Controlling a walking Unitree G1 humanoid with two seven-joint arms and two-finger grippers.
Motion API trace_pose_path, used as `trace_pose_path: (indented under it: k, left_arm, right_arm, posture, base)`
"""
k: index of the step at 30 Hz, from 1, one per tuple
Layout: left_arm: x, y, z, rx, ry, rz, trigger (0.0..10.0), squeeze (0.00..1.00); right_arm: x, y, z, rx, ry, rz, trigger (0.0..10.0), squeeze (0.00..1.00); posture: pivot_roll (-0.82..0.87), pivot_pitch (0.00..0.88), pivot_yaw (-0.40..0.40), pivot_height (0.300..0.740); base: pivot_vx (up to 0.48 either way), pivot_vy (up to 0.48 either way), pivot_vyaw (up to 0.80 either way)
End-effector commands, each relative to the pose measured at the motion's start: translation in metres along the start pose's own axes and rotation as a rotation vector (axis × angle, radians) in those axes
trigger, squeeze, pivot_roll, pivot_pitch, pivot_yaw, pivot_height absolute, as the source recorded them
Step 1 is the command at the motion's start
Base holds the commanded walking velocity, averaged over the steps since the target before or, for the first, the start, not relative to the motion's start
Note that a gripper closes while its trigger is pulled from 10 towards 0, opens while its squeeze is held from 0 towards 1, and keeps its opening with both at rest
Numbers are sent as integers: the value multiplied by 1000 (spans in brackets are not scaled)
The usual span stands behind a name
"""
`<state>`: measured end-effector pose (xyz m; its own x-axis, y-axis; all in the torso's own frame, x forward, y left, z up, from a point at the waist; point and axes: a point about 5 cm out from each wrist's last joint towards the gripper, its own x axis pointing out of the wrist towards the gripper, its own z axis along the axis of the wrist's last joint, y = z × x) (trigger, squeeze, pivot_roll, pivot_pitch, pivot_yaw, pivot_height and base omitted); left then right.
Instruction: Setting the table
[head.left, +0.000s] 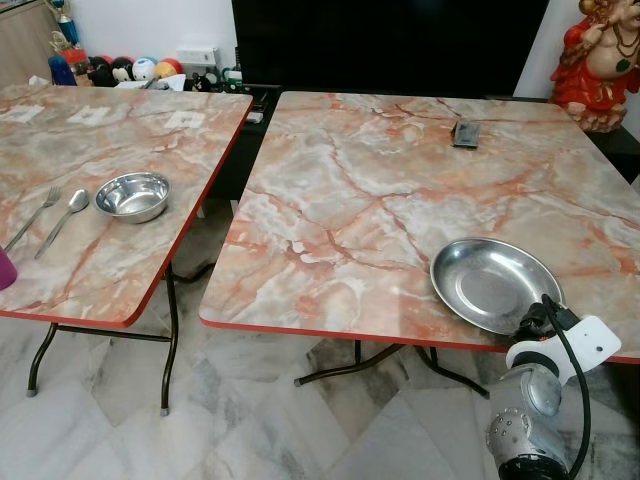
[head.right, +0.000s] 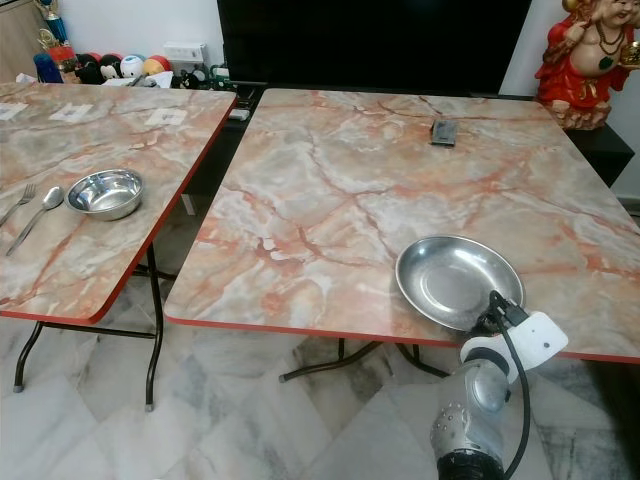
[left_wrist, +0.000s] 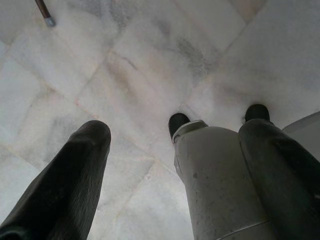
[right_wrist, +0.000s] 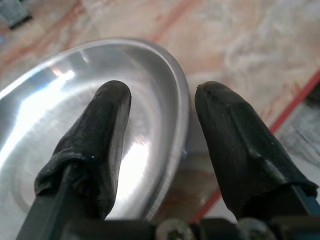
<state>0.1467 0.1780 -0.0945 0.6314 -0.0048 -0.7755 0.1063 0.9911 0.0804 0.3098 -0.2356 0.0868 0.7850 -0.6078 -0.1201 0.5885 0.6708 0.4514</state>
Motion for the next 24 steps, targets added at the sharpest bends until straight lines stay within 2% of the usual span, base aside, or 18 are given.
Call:
trace_pose_path:
  k: [1,7,9,11,12,14,15,16,17,19,21,24]
  left_arm:
    - [-9,-24,-28,-5,92,-72,10000,0]
    - [-9,-23,-26,-6,89,-70,10000,0]
    - [-7,-24,-23,-5,88,-70,10000,0]
    - [-3,-20,-16,-5,90,-66,10000,0]
    - [-3,-20,-16,-5,90,-66,10000,0]
    - [0,-10,-9,-9,88,-53,10000,0]
    - [3,10,0,-20,85,-25,10000,0]
    - [3,10,0,-20,85,-25,10000,0]
    - [3,20,3,-29,85,-7,10000,0]
    - [3,24,3,-32,86,-1,10000,0]
    - [1,34,3,-37,91,16,10000,0]
    - [-1,41,-1,-39,98,30,10000,0]
  right_arm:
    - [-1,0,5,-14,-30,0,10000,0]
    - [-4,2,20,-100,-127,38,10000,0]
    - [-6,3,25,-136,-158,71,10000,0]
    - [-11,8,31,-203,-191,155,10000,0]
    - [-11,8,31,-203,-191,155,10000,0]
    - [-15,12,34,-284,-220,257,10000,0]
    - [-19,15,39,-374,-242,381,10000,0]
    - [-19,15,39,-374,-242,381,10000,0]
    - [-21,14,41,-413,-245,430,10000,0]
    - [-21,13,42,-428,-245,448,10000,0]
    - [-23,11,40,-455,-219,490,10000,0]
    - [-29,9,32,-490,-177,536,10000,0]
  posture:
    - [-14,88,-33,740]
    - [-16,86,-34,740]
    - [-19,86,-34,740]
    - [-25,86,-33,740]
    - [-25,86,-33,740]
    - [-28,86,-33,740]
    - [-36,84,-35,740]
    - [-36,84,-35,740]
    - [-41,84,-34,740]
    - [-41,84,-34,740]
    - [-50,82,-35,740]
    - [-51,79,-36,740]
  base:
    - [0,0,0]
    - [0,0,0]
    - [0,0,0]
    - [0,0,0]
    - [0,0,0]
    - [0,0,0]
    - [0,0,0]
    - [0,0,0]
    - [0,0,0]
    - [0,0,0]
    - [0,0,0]
    - [0,0,0]
